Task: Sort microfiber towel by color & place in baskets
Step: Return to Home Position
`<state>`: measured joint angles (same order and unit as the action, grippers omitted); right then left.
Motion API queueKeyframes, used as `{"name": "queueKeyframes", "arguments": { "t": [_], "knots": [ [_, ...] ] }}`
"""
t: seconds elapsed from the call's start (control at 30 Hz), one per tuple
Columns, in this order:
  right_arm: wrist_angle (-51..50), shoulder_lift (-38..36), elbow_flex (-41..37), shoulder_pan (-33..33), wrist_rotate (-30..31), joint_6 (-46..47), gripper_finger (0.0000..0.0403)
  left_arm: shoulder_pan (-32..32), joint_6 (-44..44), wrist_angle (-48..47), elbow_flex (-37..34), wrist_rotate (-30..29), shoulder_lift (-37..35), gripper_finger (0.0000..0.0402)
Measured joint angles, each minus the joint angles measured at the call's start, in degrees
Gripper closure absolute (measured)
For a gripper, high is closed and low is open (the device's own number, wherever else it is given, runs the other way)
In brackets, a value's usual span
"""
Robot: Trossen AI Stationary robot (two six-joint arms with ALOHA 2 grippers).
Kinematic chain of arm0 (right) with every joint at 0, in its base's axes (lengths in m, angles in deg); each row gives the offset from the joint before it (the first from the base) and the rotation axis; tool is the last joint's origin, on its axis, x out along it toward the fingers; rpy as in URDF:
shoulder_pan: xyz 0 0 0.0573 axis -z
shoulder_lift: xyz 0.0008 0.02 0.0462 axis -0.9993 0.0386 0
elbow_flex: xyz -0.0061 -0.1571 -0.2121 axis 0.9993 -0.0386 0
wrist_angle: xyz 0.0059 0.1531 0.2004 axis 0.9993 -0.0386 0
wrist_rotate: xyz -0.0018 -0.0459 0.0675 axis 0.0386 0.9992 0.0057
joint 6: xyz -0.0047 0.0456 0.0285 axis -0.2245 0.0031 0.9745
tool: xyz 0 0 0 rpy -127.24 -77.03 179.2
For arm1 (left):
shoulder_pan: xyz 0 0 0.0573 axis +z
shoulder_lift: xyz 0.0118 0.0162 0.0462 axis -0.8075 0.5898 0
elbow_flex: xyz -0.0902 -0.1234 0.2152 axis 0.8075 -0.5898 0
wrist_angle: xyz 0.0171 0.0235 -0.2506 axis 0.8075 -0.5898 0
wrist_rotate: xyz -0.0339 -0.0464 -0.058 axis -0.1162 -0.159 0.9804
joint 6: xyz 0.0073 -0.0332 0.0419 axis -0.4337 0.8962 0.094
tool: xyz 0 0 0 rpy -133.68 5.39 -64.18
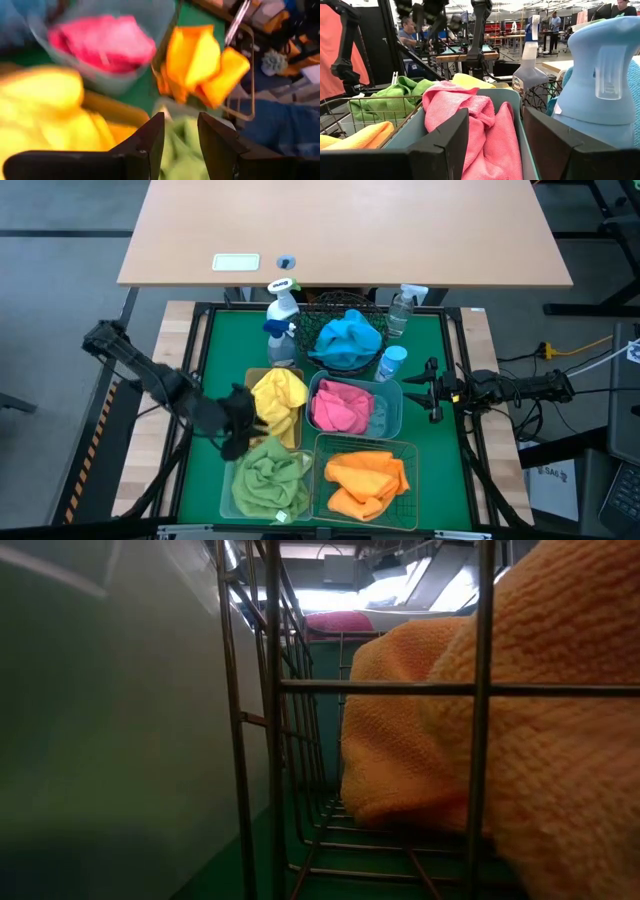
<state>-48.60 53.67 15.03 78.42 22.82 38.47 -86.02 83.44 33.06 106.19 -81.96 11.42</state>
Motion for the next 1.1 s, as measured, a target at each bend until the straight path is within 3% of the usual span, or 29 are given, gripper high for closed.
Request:
{"name": "queueKeyframes", "arguments": {
  "t": [0.2,0.4,0.7,1.1],
  "knots": [
    [0.00,0.00,-0.02,0.01,-0.02,0.00,0.0214,9.86,-18.69,4.86,0.00,1.16,-4.47,0.0289],
    [-0.02,0.00,-0.02,0.02,-0.02,-0.02,0.0214,20.09,-32.73,9.64,0.00,10.18,-7.69,0.0289],
    [0.00,0.00,-0.02,0.00,-0.02,-0.02,0.0214,32.41,-41.95,10.80,0.00,16.99,-13.71,0.0289],
    [0.00,0.01,0.00,0.01,-0.02,-0.01,0.0214,43.02,-50.69,9.71,0.00,23.93,-22.22,0.0289]
  ]
}}
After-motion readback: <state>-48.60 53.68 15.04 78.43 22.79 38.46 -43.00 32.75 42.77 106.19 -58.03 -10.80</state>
